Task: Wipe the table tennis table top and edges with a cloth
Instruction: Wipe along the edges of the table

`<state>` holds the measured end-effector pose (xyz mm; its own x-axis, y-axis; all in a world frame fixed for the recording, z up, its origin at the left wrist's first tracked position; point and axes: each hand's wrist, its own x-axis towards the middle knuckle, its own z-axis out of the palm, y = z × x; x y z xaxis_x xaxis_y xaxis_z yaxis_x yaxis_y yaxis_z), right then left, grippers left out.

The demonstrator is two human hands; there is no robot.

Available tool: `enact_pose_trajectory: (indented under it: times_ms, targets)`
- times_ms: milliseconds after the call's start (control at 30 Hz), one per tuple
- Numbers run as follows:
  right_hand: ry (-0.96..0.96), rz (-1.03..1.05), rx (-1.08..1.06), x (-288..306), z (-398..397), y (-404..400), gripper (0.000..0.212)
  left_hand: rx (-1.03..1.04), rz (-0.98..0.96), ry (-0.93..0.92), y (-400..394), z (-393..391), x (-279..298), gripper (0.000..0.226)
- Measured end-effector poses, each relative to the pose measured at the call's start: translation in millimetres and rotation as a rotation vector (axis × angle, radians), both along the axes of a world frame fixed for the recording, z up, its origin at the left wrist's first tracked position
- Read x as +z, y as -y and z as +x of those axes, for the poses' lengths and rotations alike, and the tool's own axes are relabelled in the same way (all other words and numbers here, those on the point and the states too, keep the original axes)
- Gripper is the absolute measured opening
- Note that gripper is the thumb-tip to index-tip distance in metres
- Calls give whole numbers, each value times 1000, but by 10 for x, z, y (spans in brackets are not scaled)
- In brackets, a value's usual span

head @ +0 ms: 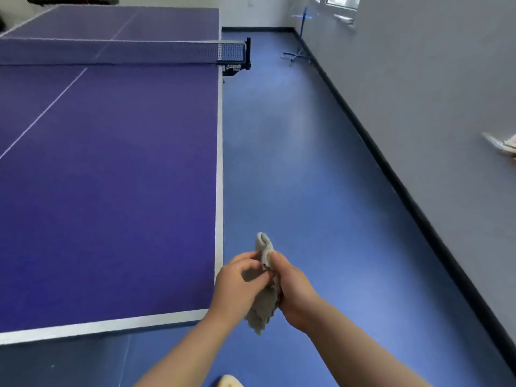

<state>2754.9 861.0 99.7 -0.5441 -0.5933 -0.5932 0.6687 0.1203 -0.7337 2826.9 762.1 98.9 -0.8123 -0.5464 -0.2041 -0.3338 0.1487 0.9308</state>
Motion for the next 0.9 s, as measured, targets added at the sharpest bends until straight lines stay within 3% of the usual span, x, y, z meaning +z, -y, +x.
enact_pose_trajectory:
  times_ms: [167,333,500,600,667,800,900]
  targets:
    - [-67,-31,74,112,223,-470,46,48,287,19,-354,126,236,11]
    - [-404,145,-23,198,383,-761,26,-8,315,112,-342,197,314,12]
    - [-634,372,24,269,340,-841,20,-106,135,157,-163,226,382,14]
    - [-945,662,127,374,185,-804,16,-277,-299,219,1,153,441,15]
    - [-1055,763,176,420,133,-726,14,-383,-468,225,82,98,479,14]
    - [-1097,818,145,454,54,-606,14,-434,-423,145,281,-57,530,17]
    - [-1068,747,50,498,14,-541,15,-457,-376,105,383,-145,510,13]
